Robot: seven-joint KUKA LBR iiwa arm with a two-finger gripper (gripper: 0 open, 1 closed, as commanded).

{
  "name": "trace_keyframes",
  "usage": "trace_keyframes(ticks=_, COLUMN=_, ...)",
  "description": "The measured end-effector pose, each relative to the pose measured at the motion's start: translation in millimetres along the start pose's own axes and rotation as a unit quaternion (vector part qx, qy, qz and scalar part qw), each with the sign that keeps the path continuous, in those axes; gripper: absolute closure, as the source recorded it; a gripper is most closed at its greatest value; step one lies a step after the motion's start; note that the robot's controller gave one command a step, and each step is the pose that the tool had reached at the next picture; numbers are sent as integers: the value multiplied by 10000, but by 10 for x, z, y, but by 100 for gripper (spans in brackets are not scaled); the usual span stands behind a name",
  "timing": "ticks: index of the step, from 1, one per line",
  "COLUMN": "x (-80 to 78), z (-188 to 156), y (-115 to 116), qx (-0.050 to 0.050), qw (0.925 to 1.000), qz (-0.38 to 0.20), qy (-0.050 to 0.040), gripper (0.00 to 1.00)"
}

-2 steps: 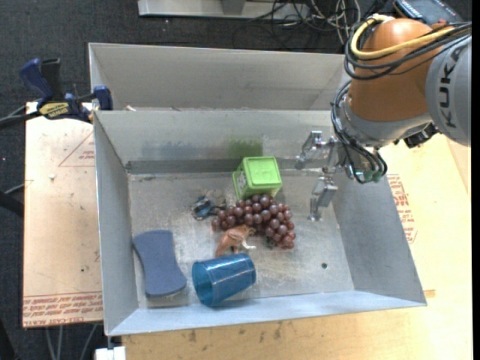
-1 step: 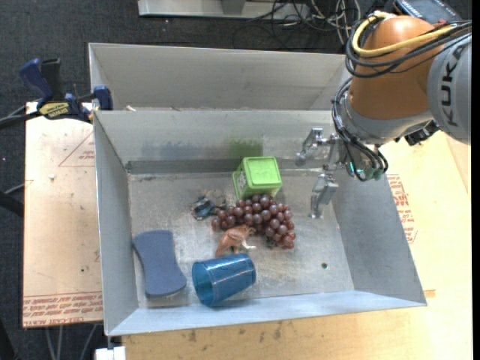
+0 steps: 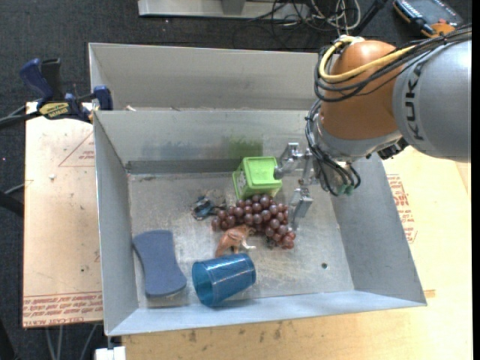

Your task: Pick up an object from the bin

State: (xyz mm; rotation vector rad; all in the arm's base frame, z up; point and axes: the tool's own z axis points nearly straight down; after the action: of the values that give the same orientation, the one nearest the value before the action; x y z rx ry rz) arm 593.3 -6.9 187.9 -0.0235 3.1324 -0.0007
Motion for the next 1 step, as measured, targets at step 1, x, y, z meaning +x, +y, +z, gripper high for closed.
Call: trace_keyframes(ticks=1, x=23, z=160, y=101, qx=-7, qw=10000, qz=-47, qy=10, gripper=0)
